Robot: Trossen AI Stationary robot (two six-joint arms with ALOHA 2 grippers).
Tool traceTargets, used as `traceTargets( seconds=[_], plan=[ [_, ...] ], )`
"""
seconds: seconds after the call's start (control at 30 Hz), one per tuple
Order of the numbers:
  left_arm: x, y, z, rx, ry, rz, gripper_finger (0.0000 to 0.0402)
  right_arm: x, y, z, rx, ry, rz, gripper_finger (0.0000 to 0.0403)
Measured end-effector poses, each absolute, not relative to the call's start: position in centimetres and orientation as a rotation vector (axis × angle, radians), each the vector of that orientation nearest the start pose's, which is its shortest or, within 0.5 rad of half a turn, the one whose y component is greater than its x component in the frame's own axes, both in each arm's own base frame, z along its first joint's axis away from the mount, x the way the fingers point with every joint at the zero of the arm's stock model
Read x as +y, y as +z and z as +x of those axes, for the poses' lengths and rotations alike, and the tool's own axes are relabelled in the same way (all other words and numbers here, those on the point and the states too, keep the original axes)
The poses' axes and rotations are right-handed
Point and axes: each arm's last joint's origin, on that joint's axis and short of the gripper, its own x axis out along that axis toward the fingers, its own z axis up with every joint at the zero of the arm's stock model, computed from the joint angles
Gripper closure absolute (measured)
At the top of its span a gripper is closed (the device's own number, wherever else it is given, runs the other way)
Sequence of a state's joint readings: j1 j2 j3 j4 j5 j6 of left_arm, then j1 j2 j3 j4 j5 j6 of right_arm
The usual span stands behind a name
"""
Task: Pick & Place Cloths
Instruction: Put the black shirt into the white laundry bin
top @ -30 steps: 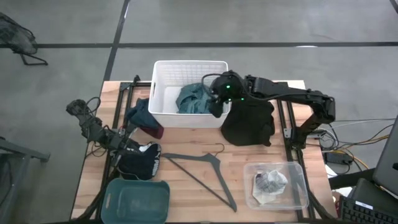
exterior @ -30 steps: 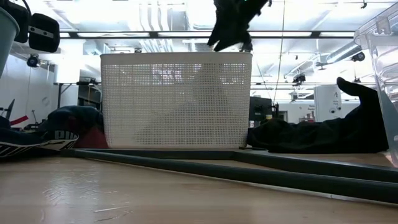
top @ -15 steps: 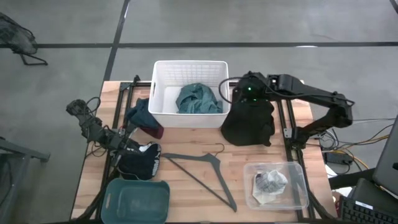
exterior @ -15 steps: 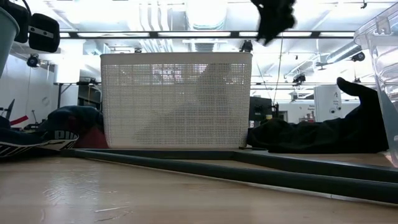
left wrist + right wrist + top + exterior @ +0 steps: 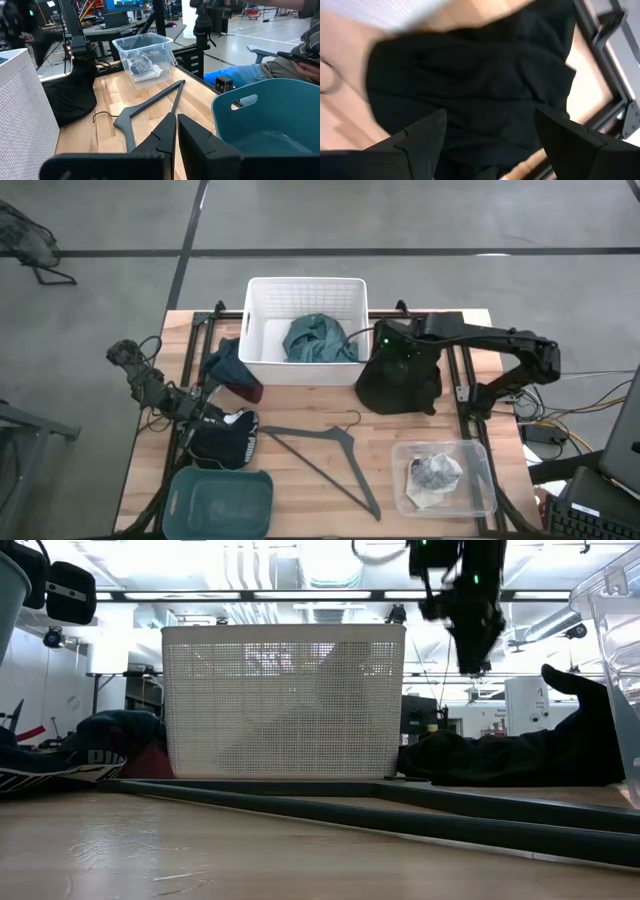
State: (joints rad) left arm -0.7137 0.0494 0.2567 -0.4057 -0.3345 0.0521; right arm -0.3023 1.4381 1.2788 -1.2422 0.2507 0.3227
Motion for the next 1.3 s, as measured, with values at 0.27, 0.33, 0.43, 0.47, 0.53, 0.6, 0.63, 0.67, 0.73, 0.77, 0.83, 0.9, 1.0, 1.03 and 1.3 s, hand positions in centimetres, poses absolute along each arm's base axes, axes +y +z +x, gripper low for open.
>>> traceTargets(
  seconds=[0.27, 0.33, 0.43, 0.47, 0.53, 0.6, 0.63, 0.67, 0.73, 0.77, 0.83, 0.9, 1.0, 1.03, 1.3],
  plan=[
    [-4.3, 20.7, 6.4, 0.163, -0.383, 0.151, 0.0378, -10.7, 24.4, 22.8, 1.41, -0.701, 0.325, 0.0116],
    [-4.3, 20.7, 6.4, 0.163, -0.383, 0.151, 0.0378, -11.1, 23.5, 22.5, 1.406, -0.696, 0.345, 0.0118],
    [-4.3, 20.7, 6.4, 0.163, -0.382, 0.151, 0.0378, -11.7, 22.2, 21.9, 1.412, -0.699, 0.379, 0.0118],
    [-4.3, 20.7, 6.4, 0.163, -0.383, 0.151, 0.0378, -11.8, 21.8, 21.7, 1.419, -0.701, 0.385, 0.0115],
    [-4.3, 20.7, 6.4, 0.163, -0.382, 0.151, 0.0378, -11.9, 20.9, 21.1, 1.44, -0.709, 0.399, 0.0109],
    [-4.3, 20.7, 6.4, 0.163, -0.383, 0.151, 0.0378, -12.0, 20.1, 20.7, 1.446, -0.711, 0.414, 0.0103],
    [-4.3, 20.7, 6.4, 0.163, -0.383, 0.151, 0.0378, -12.0, 19.7, 20.6, 1.45, -0.716, 0.422, 0.0099],
    [-4.3, 20.7, 6.4, 0.163, -0.383, 0.151, 0.0378, -12.0, 19.4, 20.4, 1.454, -0.719, 0.427, 0.0096],
    [-4.3, 20.7, 6.4, 0.163, -0.382, 0.151, 0.0378, -12.0, 18.9, 20.2, 1.455, -0.72, 0.434, 0.0091],
    [-4.3, 20.7, 6.4, 0.163, -0.383, 0.151, 0.0378, -11.9, 18.6, 20.1, 1.454, -0.718, 0.438, 0.0089],
    [-4.3, 20.7, 6.4, 0.163, -0.382, 0.151, 0.0378, -11.8, 18.0, 20.0, 1.451, -0.702, 0.46, 0.0086],
    [-4.3, 20.7, 6.4, 0.163, -0.383, 0.151, 0.0378, -11.9, 17.4, 20.1, 1.447, -0.691, 0.482, 0.0085],
    [-4.3, 20.7, 6.4, 0.163, -0.382, 0.151, 0.0378, -12.0, 16.2, 20.2, 1.478, -0.677, 0.502, 0.0092],
    [-4.3, 20.7, 6.4, 0.163, -0.382, 0.151, 0.0378, -12.0, 15.8, 20.4, 1.49, -0.675, 0.505, 0.0095],
    [-4.3, 20.7, 6.4, 0.163, -0.383, 0.151, 0.0378, -12.4, 13.5, 21.1, 1.581, -0.667, 0.521, 0.0145]
  ],
)
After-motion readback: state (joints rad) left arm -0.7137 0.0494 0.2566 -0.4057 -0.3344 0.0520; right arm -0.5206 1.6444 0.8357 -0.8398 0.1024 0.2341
